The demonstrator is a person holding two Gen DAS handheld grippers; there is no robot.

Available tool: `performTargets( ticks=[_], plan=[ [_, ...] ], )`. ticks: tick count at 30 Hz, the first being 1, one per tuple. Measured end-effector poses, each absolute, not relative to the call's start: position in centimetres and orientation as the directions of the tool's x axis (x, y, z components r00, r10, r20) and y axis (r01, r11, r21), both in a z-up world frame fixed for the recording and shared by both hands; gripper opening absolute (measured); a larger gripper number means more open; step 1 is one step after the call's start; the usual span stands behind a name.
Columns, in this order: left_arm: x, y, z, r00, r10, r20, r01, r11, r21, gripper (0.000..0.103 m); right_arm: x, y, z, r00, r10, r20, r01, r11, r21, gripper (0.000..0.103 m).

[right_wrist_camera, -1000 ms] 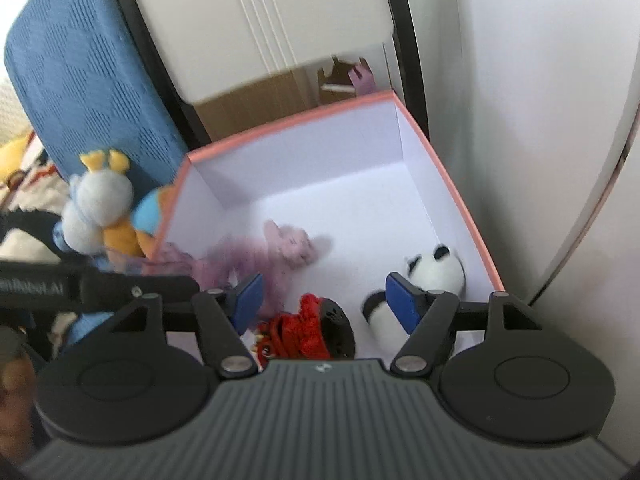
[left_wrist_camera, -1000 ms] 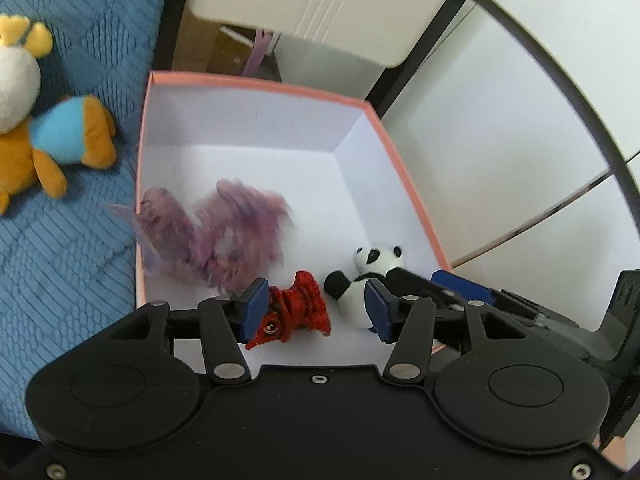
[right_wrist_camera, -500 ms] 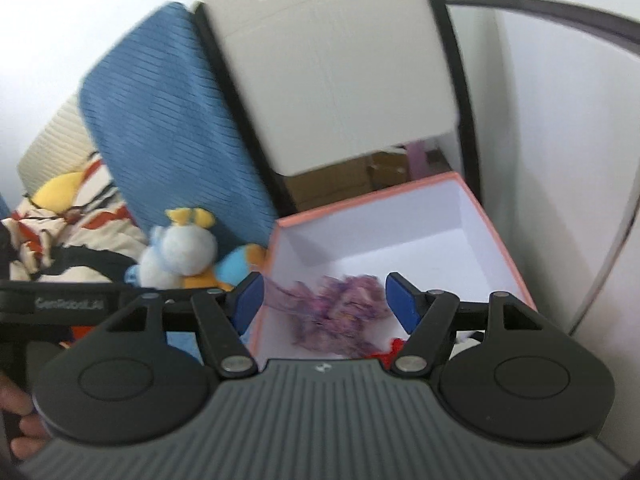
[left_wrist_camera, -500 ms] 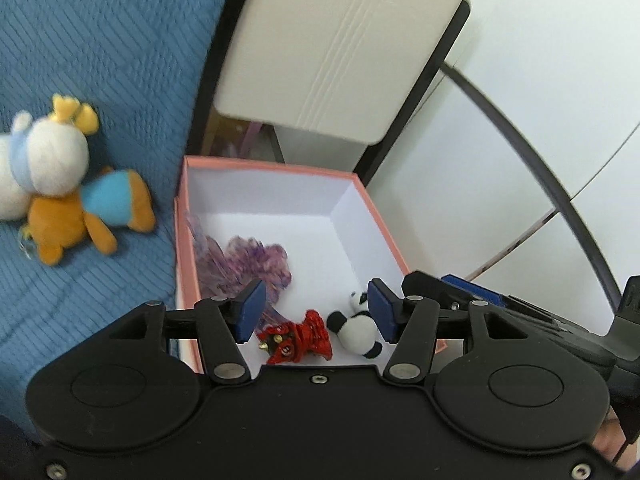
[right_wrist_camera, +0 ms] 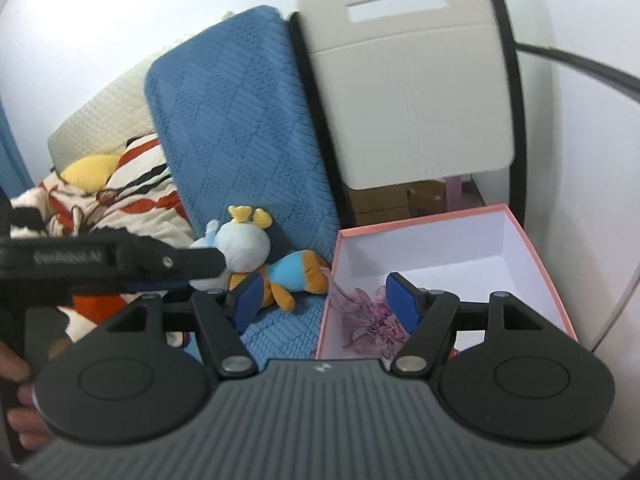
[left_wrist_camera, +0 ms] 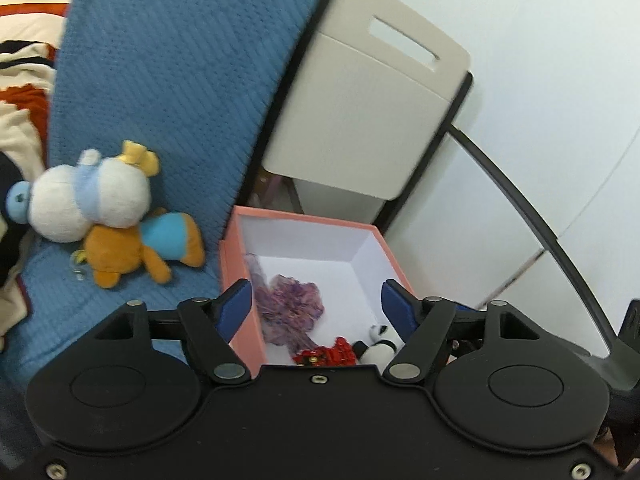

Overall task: Organize objects
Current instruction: 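Raise both tools out of the box and back away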

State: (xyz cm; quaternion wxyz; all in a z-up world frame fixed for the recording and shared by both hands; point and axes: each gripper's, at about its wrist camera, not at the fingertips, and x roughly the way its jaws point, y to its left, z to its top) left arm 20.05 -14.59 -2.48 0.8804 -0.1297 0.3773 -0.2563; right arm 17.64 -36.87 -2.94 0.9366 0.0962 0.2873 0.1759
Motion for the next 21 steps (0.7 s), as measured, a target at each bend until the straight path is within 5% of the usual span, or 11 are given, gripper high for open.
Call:
performTargets(
  ticks=[15, 18, 21],
  plan=[
    [18.0, -7.2, -3.3, 0.688, -0.45, -0.57, 0.302, 0.891, -0.338, 0.102, 16.3, -30.5, -5.0, 0.723, 0.413, -0.554, -0.305, 0.91, 0.281, 0.07],
    [18.0, -6.1, -3.7, 0.699, -0.432, -0.569, 0.285, 0.899, -0.333, 0.102, 16.4, -29.7, -5.6, 0.721, 0.408, -0.559, -0.3, 0.912, 0.28, 0.091],
    [18.2, -4.9, -4.2, 0.71, -0.414, -0.57, 0.258, 0.906, -0.337, 0.102, 16.5, -28.8, -6.0, 0.726, 0.386, -0.569, -0.297, 0.923, 0.247, 0.091]
  ],
)
